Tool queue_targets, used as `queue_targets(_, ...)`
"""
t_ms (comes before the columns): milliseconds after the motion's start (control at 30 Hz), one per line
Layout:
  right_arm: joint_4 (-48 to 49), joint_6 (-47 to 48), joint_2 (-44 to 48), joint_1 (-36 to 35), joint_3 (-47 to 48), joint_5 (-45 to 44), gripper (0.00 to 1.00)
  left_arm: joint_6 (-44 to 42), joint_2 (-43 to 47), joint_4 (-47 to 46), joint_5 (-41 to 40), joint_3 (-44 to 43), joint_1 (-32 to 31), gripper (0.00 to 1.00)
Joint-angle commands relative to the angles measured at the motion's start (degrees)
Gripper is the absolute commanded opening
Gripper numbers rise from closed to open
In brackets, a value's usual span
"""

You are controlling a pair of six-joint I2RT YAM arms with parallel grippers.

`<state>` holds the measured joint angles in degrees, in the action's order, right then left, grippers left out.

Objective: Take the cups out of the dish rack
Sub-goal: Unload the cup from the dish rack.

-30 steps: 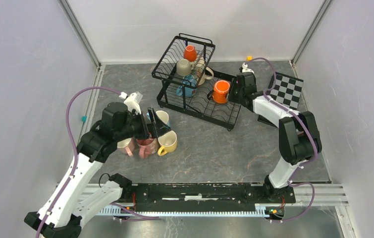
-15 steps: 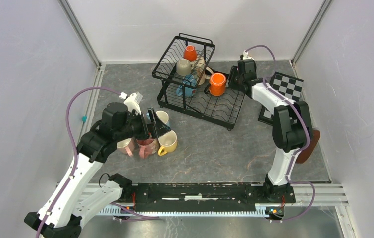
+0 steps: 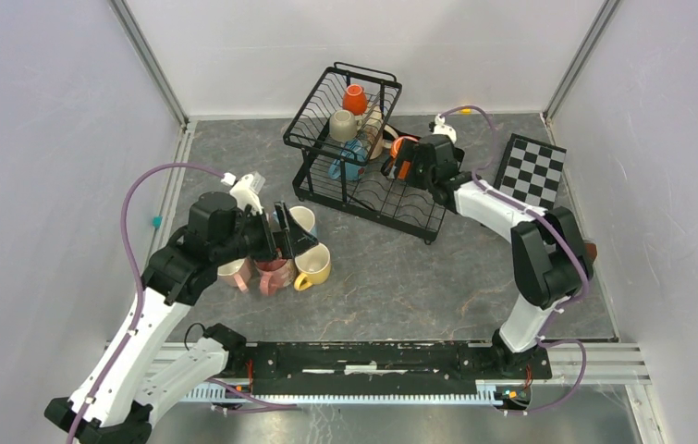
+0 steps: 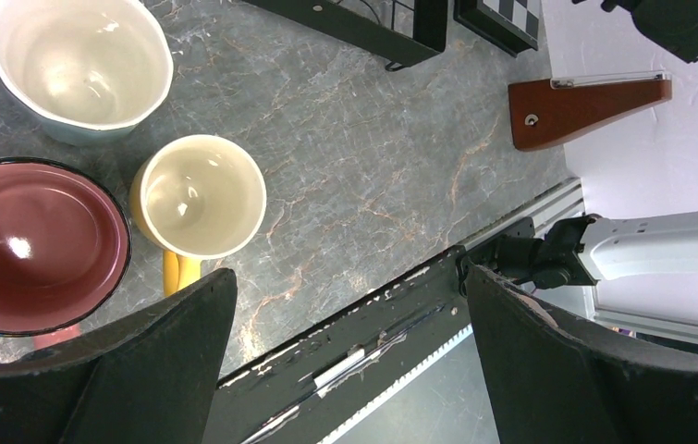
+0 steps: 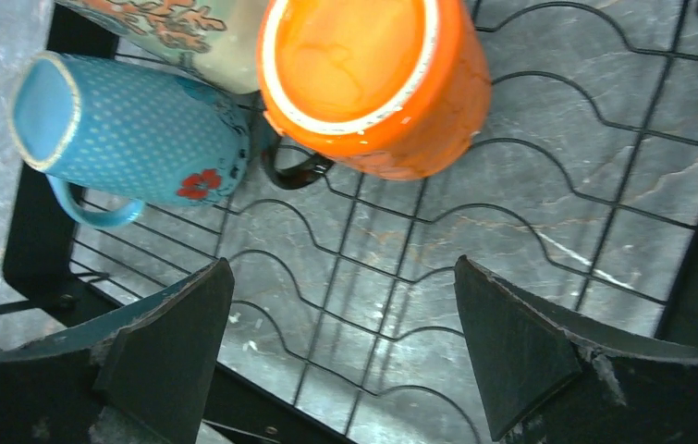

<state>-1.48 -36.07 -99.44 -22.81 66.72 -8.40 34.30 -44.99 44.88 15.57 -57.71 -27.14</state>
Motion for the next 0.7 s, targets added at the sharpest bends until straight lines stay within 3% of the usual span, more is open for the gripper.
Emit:
queue_targets(0,3.8,-7.1,-2.5,-1.4,3.3,-6.7,0.97,-0.2,1.6,-0.1,0.4,-1.2,-0.3,1.00)
queue_targets(267,3.1,-12.9,-8.3,-3.3,9.0,-12.7,0.98,-0.6,2.4,0.5,0.5,-1.7,-0.3,1.00)
queue_targets(667,3.1,-15.7,-13.3,-3.3,10.6,-12.8,0.98,-1.3,2.7,1.2,0.2,-2.1,-0.3,1.00)
